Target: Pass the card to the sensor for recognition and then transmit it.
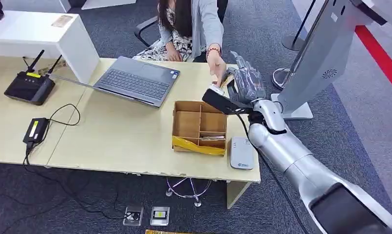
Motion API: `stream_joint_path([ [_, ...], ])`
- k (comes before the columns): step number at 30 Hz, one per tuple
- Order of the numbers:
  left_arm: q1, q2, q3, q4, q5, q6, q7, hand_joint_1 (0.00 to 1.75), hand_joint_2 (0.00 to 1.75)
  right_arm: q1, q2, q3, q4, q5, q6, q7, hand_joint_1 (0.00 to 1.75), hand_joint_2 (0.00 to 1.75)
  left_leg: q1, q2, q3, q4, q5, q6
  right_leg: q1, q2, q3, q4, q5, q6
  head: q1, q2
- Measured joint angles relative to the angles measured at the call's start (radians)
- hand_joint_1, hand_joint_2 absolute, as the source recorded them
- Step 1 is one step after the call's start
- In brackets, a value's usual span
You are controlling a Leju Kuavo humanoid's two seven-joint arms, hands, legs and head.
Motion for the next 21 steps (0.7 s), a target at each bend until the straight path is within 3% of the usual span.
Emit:
stream_joint_path([
  [3, 0.000, 0.005, -0.012, 0.000, -0.001, -0.003, 0.000, 0.00, 0.00, 0.015, -0.002, 0.000, 0.005, 0.013, -0.009, -0.003, 0.00, 0.00, 0.000, 0.000, 0.000, 0.000, 0.000, 0.000, 0.000, 0.001, 0.000, 0.000, 0.000, 0.000, 0.000, 0.000],
  [9, 0.000, 0.007, -0.015, 0.000, 0.003, -0.003, 0.000, 0.00, 0.00, 0.052, -0.008, -0.011, 0.001, 0.062, 0.050, 0.028, 0.00, 0.00, 0.000, 0.000, 0.000, 0.000, 0.000, 0.000, 0.000, 0.001, 0.000, 0.000, 0.000, 0.000, 0.000, 0.000],
  [10, 0.000, 0.008, -0.015, 0.000, 0.005, -0.003, 0.000, 0.00, 0.00, 0.065, -0.014, -0.013, -0.011, 0.084, 0.055, 0.045, 0.00, 1.75, 0.000, 0.000, 0.000, 0.000, 0.000, 0.000, 0.000, 0.001, 0.000, 0.000, 0.000, 0.000, 0.000, 0.000],
  [16, 0.000, 0.014, -0.015, 0.000, 0.018, -0.002, 0.002, 0.00, 0.00, 0.144, -0.062, -0.040, -0.112, 0.129, 0.108, 0.101, 0.00, 1.75, 0.000, 0.001, 0.001, 0.000, 0.000, 0.000, 0.000, 0.001, 0.000, 0.000, 0.000, 0.000, 0.000, 0.000],
  [21, 0.002, 0.019, -0.015, 0.000, 0.025, -0.001, 0.011, 0.00, 0.00, 0.236, -0.132, -0.073, -0.274, 0.138, 0.166, 0.201, 0.00, 1.75, 0.000, 0.001, 0.000, 0.000, 0.000, 0.000, 0.000, 0.001, 0.000, 0.000, 0.000, 0.000, 0.000, 0.000],
])
